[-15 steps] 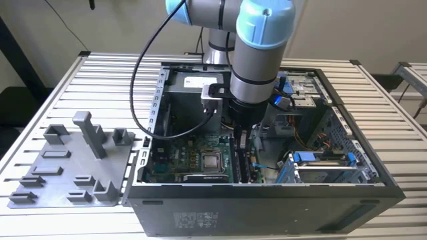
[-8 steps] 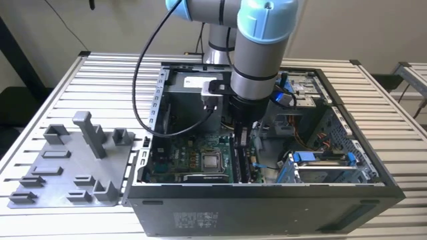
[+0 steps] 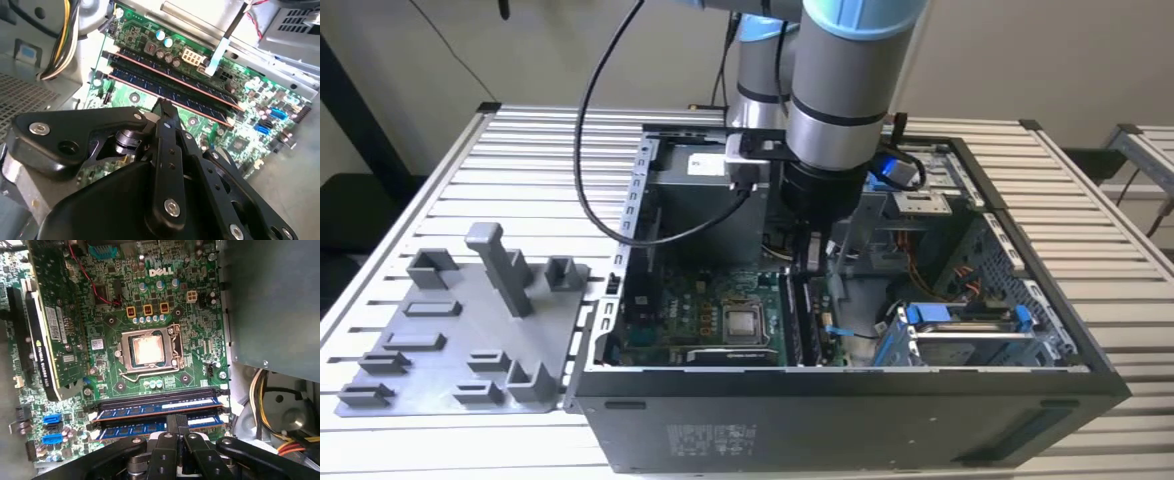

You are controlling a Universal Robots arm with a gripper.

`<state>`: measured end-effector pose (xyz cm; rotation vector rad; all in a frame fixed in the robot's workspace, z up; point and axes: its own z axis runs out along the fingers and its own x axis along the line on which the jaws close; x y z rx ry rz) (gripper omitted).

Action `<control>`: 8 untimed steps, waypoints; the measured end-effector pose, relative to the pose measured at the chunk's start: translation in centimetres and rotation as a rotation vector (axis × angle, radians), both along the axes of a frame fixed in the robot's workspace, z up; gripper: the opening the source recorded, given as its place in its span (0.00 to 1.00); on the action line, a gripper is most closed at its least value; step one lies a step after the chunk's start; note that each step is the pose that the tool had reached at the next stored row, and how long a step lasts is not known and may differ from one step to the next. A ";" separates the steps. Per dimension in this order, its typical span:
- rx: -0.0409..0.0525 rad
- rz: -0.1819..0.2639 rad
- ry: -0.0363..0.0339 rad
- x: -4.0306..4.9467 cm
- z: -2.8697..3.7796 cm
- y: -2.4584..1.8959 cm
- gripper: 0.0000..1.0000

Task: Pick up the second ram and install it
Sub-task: 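Press down the second ram until it locks into place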

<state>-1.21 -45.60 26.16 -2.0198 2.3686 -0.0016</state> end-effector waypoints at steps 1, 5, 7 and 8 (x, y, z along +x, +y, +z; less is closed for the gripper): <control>0.0003 0.000 -0.0001 0.00 0.01 0.00 0.11; 0.0003 0.000 0.0000 0.00 0.08 0.00 0.11; 0.0003 0.000 0.0000 0.00 0.10 0.00 0.11; 0.0002 0.000 0.0000 0.00 0.12 0.00 0.11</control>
